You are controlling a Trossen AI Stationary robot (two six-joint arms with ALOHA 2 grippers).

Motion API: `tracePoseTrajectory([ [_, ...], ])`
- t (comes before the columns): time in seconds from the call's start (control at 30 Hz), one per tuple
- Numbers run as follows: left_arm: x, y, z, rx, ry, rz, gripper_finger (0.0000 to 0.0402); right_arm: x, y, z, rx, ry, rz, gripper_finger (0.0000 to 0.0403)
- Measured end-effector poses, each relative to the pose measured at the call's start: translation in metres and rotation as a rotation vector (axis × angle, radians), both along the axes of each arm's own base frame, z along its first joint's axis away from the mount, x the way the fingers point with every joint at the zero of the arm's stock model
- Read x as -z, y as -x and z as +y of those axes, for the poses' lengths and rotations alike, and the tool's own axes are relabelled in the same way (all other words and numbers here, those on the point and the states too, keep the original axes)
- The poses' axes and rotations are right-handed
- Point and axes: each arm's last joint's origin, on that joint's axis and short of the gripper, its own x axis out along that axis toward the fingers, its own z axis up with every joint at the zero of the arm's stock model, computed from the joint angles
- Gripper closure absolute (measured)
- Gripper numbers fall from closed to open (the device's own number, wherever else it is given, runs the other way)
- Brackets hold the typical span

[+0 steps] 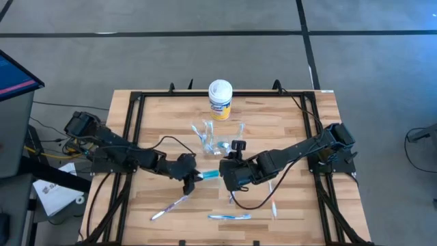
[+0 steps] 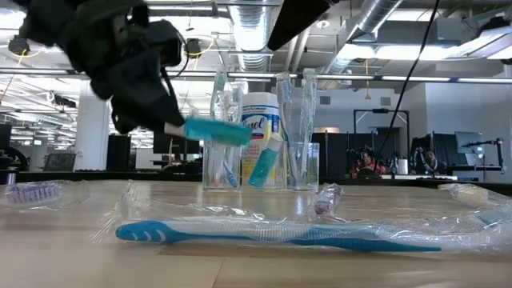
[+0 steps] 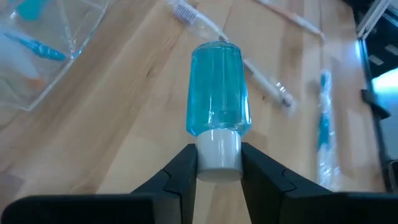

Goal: Pick & Place toothbrushing station
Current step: Put the blue mouthwash into the transparent organizer

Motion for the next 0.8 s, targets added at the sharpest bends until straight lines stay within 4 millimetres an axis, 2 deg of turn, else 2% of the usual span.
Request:
tracePoseTrajectory([
  [0.3, -0.027, -0.019, 0.011, 0.003, 0.103, 0.013, 0.0309, -0.003, -0.005, 0.009, -0.138, -0.069, -0.014, 0.0287],
  [0.67, -0.029, -0.026, 0.034, -0.011, 0.243, 0.035, 0.0309, -0.002, -0.005, 0.011, -0.187, -0.087, 0.006, 0.0287],
  [0.8, -0.029, -0.026, 0.038, 0.012, 0.324, 0.052, 0.0309, 0.01, -0.011, 0.013, -0.205, -0.069, 0.031, 0.0287],
])
